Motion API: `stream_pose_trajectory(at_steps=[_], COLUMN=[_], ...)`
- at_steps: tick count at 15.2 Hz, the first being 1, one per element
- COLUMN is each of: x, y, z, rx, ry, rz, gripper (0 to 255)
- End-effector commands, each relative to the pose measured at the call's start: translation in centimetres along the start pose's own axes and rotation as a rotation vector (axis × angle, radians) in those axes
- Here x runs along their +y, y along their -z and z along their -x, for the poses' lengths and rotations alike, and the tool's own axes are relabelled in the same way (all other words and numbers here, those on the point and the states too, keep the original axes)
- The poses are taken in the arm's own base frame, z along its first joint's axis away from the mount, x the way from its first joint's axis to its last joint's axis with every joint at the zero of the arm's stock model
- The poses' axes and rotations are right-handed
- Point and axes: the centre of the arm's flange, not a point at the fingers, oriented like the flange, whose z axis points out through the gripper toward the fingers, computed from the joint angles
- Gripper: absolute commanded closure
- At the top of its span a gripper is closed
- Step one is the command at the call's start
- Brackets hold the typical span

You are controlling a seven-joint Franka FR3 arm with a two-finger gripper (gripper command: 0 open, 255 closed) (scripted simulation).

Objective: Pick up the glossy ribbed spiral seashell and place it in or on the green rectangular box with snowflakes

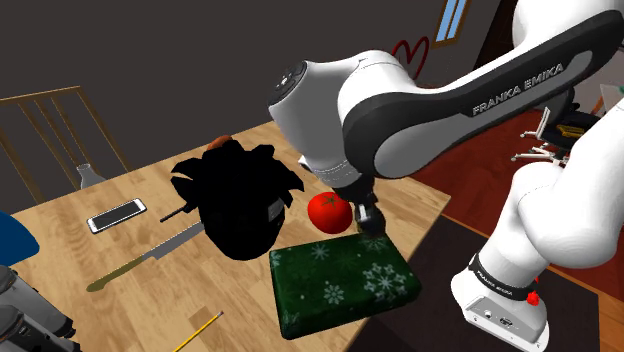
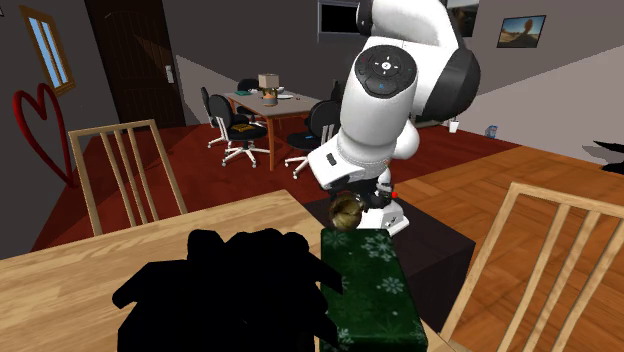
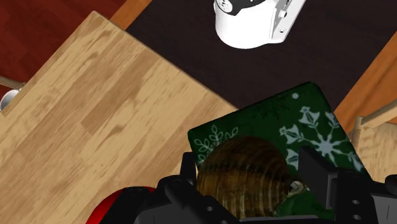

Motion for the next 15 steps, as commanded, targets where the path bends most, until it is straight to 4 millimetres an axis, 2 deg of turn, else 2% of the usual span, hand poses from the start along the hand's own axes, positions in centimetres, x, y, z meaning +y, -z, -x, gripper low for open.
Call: stream_pose_trajectory(at_steps=[1, 4, 15], x=[-1.8, -4.2, -5.3], y=[1.8, 4.6, -0.2], z=[-1.6, -4.4, -7.5], rx=[0.0, 0.0, 0.0], ry=[0.0, 0.0, 0.0], rz=[-0.001, -0.001, -0.001], gripper=[255, 255, 255])
